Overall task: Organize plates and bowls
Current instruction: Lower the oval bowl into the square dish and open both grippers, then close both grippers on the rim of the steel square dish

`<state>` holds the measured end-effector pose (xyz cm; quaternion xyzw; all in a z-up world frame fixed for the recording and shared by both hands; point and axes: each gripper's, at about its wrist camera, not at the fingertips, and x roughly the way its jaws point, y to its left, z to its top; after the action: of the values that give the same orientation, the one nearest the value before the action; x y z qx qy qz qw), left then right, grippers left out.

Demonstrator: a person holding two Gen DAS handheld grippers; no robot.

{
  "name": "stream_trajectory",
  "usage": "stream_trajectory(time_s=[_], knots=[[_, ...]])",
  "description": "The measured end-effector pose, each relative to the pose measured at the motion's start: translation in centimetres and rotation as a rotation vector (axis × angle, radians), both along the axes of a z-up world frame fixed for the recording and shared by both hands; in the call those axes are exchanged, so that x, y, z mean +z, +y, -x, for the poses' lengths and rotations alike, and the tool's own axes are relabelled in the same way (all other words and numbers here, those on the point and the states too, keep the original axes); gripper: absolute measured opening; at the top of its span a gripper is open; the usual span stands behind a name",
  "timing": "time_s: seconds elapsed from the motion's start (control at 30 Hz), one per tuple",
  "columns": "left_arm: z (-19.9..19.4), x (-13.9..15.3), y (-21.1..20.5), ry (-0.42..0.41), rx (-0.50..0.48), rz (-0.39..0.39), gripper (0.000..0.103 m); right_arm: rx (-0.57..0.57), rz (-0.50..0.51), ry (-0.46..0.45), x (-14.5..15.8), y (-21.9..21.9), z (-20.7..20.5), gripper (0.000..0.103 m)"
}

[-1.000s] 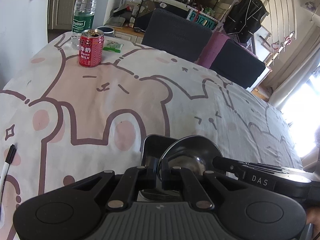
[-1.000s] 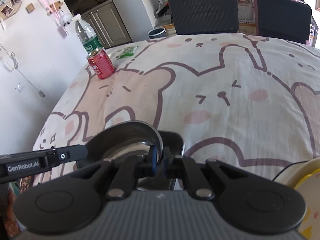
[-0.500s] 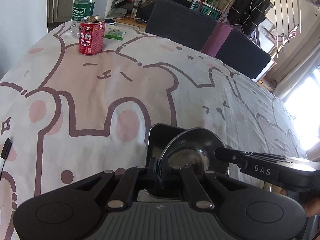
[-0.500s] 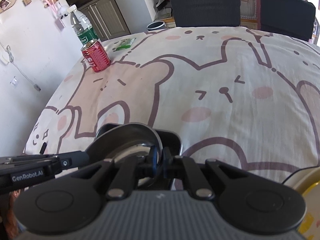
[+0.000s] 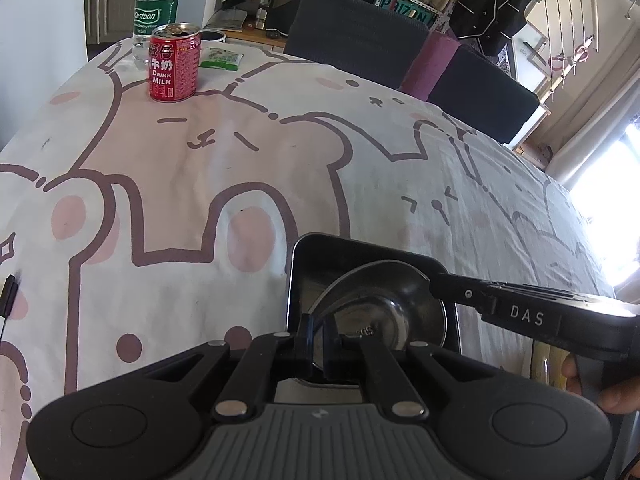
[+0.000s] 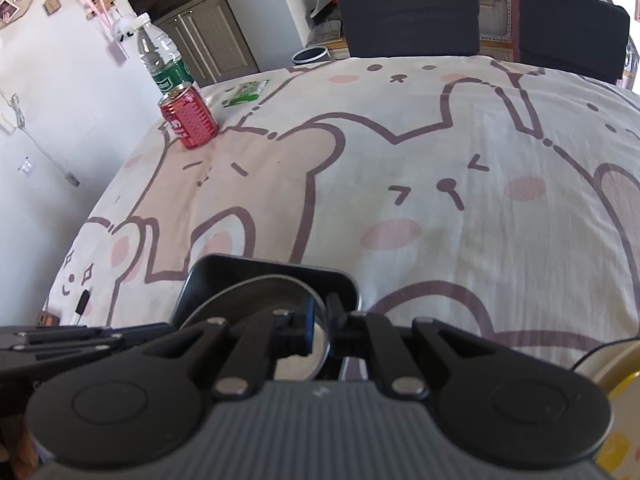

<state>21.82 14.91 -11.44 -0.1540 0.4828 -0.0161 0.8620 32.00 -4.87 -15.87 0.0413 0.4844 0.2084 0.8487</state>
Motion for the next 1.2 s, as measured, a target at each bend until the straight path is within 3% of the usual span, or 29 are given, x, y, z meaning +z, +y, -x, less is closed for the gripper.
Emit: stream_trajectory(time_s=[0.23, 0.4, 0.47, 0.5, 0.57, 0.67, 0.73, 0.8, 0.83, 0.9, 1.0, 1.1, 1.2], knots=[[0.0, 0.2, 0.1, -0.002, -0.007, -0.011, 0.005, -0.005, -0.003, -0.001, 0.2, -0.3, 0.2, 0.011], [0.1, 0.6, 0.2, -0.007, -0.005, -0.018, 0.006, 0.001, -0.022, -0.016, 0.5, -0.5, 0.5, 0.019], [0.1, 0.7, 0.3, -0.010, -0.005, -0.024, 0.009, 0.011, -0.021, -0.026, 0.7, -0.5, 0.8, 0.028], [0.1, 0.9, 0.3, -0.014, -0.006, -0.026, 0.014, 0.016, -0.019, -0.031, 0.8, -0.5, 0.9, 0.033], [0.2, 1.2, 0.3, -0.026, -0.009, -0.033, 0.023, 0.023, -0.014, -0.048, 1.2, -0.5, 1.2, 0.052], [0.2, 1.7, 0.5, -0.052, -0.003, -0.037, 0.047, 0.014, -0.008, -0.053, 1.7, -0.8, 1.4, 0.059], [0.2, 2.0, 0.6, -0.074, 0.002, -0.058, 0.076, 0.001, -0.025, -0.044, 1.8, -1.1, 1.4, 0.063], [0.2, 2.1, 0.9, -0.095, 0.019, -0.079, 0.086, -0.023, -0.031, -0.024, 1.8, -1.5, 1.4, 0.070], [0.1, 2.1, 1.1, -0.099, 0.027, -0.085, 0.086, -0.035, -0.026, -0.020, 1.7, -1.7, 1.4, 0.071], [-0.1, 2.1, 1.4, -0.096, 0.034, -0.090, 0.086, -0.054, -0.016, -0.019, 1.7, -1.9, 1.4, 0.068], [-0.2, 2.2, 1.7, -0.099, 0.041, -0.098, 0.084, -0.079, -0.022, 0.006, 1.6, -2.4, 1.2, 0.048], [-0.5, 2.1, 1.8, -0.087, 0.027, -0.114, 0.066, -0.094, -0.035, 0.043, 1.2, -2.8, 0.9, 0.031], [-0.8, 1.6, 1.8, -0.062, 0.018, -0.127, 0.059, -0.080, -0.040, 0.073, 0.8, -2.7, 0.8, 0.024]])
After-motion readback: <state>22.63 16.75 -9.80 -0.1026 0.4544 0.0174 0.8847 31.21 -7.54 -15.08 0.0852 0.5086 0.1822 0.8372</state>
